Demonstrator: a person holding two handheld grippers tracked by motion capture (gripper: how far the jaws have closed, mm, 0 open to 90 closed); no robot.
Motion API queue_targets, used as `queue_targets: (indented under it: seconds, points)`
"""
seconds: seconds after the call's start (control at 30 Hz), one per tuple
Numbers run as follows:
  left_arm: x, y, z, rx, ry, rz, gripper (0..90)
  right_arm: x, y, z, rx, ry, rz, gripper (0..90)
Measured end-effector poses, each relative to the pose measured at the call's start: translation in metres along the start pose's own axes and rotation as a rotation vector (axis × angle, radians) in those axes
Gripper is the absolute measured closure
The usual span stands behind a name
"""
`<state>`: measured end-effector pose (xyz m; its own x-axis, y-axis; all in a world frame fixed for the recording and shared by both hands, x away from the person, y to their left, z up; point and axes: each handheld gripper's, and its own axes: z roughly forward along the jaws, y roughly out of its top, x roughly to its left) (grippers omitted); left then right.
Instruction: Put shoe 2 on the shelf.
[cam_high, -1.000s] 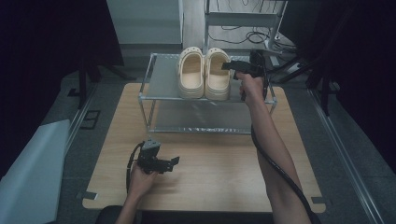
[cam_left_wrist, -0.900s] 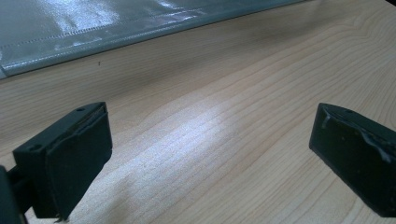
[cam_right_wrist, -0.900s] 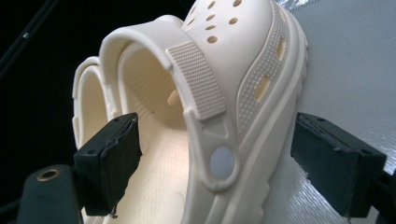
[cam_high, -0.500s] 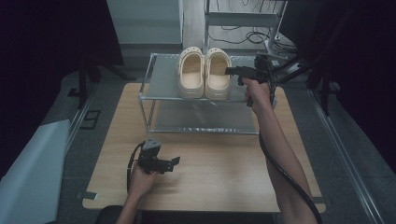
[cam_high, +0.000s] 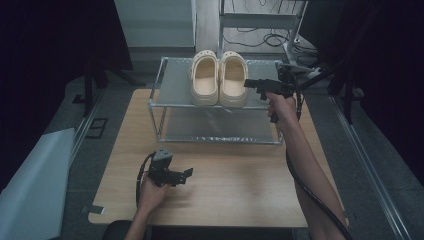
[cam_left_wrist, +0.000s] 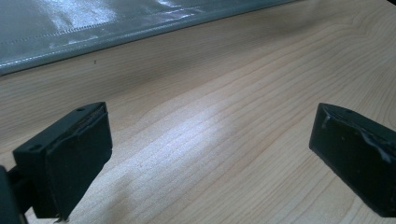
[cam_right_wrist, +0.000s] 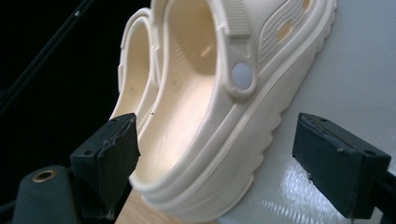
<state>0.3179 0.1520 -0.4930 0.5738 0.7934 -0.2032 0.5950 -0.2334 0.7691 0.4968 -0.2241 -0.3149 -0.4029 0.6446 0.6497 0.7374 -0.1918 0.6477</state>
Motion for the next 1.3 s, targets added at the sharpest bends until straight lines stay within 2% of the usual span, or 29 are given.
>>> queue_targets:
  seconds: [0.17, 0.57, 0.87, 1.1, 1.3]
  points:
    - [0.0, 0.0, -0.001, -0.001, 0.0, 0.001, 0.0, 0.005, -0.008, -0.01, 0.01, 0.008, -0.033, 14.4]
    - [-0.001, 0.0, -0.001, -0.003, -0.006, 0.004, 0.0, 0.009, -0.027, -0.037, 0.025, 0.05, -0.067, 13.5]
    - [-0.002, 0.0, 0.0, -0.003, -0.005, 0.007, 0.0, 0.003, -0.048, -0.054, 0.033, 0.065, -0.082, 13.5]
    - [-0.002, 0.0, 0.0, -0.005, -0.003, 0.008, 0.0, -0.007, -0.068, -0.064, 0.043, 0.081, -0.082, 13.4]
    - [-0.003, 0.0, 0.0, -0.004, -0.004, 0.01, 0.0, -0.015, -0.086, -0.076, 0.053, 0.072, -0.1, 13.5]
